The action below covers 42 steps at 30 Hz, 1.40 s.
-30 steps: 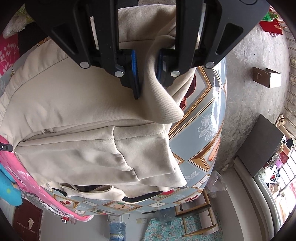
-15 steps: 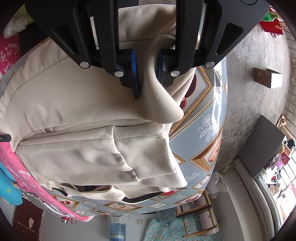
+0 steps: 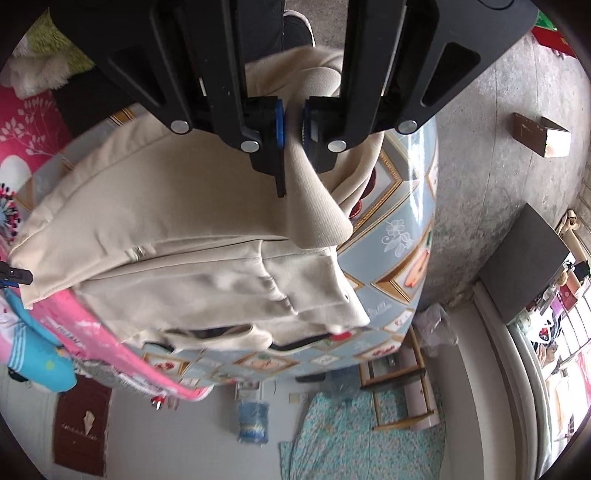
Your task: Fold large clothes
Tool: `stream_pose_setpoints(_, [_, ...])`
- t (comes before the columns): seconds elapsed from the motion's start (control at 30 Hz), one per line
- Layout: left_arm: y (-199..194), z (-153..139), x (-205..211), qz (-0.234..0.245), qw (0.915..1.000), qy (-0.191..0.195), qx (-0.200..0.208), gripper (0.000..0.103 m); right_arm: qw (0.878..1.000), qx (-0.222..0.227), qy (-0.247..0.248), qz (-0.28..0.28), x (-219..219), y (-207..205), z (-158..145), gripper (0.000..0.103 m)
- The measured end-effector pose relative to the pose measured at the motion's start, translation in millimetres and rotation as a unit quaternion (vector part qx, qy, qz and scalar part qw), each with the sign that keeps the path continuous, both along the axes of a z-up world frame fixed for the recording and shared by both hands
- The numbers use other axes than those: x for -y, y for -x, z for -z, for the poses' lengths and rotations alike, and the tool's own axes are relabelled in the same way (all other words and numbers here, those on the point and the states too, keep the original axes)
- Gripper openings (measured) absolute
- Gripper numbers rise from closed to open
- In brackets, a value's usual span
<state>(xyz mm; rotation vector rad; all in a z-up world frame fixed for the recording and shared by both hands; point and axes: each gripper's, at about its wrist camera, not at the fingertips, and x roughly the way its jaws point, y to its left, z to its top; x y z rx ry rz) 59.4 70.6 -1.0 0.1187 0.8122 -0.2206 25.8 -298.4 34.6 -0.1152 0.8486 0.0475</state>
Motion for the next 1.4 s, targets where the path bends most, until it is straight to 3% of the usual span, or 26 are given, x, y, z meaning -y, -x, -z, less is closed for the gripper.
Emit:
stream_pose_setpoints(0.17, [38, -32, -21, -0.004, 0.9972, 0.065, 0.036, 0.006, 0.997, 0.053, -0.006, 0.046, 2, 29, -33, 0.012])
stream_pose_setpoints(0.3, [30, -57, -31, -0.003, 0.9927, 0.100, 0.068, 0.006, 0.994, 0.094, 0.002, 0.054, 2, 17, -55, 0.012])
stream_pose_setpoints(0.47, [-29, -87, -29, -0.004, 0.9913, 0.096, 0.090, 0.005, 0.990, 0.133, -0.004, 0.052, 8, -36, -77, 0.012])
stream_pose_setpoints(0.67, [-154, -106, -16, 0.001, 0.9940, 0.070, 0.084, 0.005, 0.989, 0.136, 0.000, 0.053, 26, -149, -84, 0.012])
stream_pose_setpoints(0.8, [-256, -85, -1, -0.001, 0.9981, 0.051, 0.036, 0.004, 0.993, 0.100, 0.006, 0.060, 39, -240, -56, 0.012])
stream_pose_setpoints(0.93, [-325, -14, 14, -0.015, 0.9985, 0.014, -0.050, 0.004, 0.998, 0.016, 0.007, 0.067, 46, -308, 13, 0.012])
stream_pose_setpoints(1.03, [-340, 27, 18, -0.022, 0.9954, 0.004, -0.093, 0.005, 0.997, -0.034, -0.004, 0.071, 52, -326, 56, 0.012])
stream_pose_setpoints(1.27, [-332, -5, -2, -0.022, 0.9975, 0.042, -0.052, 0.004, 0.998, 0.010, -0.017, 0.054, 52, -329, 19, 0.012])
stream_pose_setpoints(1.4, [-351, 25, 8, -0.020, 0.9935, 0.021, -0.110, 0.008, 0.998, -0.027, 0.000, 0.065, 51, -346, 46, 0.014])
